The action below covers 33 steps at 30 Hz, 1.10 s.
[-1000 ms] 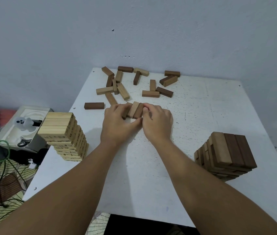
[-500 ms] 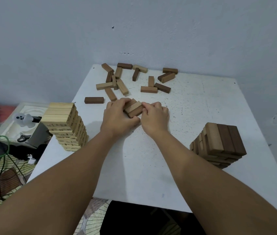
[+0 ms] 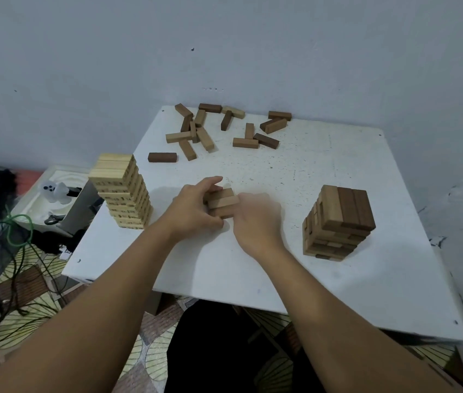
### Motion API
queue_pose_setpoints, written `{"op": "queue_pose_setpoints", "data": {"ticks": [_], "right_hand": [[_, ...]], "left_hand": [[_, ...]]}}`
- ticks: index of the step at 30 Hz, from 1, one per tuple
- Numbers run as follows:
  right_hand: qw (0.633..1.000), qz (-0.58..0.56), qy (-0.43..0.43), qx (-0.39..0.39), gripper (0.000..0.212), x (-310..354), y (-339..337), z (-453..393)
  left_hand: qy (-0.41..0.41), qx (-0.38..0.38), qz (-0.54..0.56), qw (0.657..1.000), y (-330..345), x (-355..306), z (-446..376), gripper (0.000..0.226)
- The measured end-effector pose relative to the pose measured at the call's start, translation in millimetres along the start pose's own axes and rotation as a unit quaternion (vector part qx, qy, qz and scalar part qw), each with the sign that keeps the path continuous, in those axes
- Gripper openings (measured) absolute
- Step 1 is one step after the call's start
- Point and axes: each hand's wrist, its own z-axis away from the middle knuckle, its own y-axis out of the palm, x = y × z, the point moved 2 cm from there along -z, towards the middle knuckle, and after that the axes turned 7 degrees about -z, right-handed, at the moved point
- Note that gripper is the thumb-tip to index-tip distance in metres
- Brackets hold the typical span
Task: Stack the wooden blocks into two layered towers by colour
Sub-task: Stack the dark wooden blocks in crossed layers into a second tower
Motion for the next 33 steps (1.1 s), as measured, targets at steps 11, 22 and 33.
{"op": "queue_pose_setpoints", "data": {"ticks": [11, 22, 33], "right_hand": [[0.997, -0.023, -0.069, 0.023, 0.054, -24, -2, 35], [0.990, 0.014, -0.123, 0.074, 0.054, -22, 1, 33], [0.987, 0.057, -0.118, 0.092, 0.062, -20, 1, 39]], "left_hand": [[0.047, -0.026, 0.089, 0.995, 21, 2, 50, 0.093], [0.051, -0.156, -0.033, 0.986, 32, 12, 53, 0.057], [0.090, -0.158, -0.103, 0.978, 29, 2, 54, 0.034]]}}
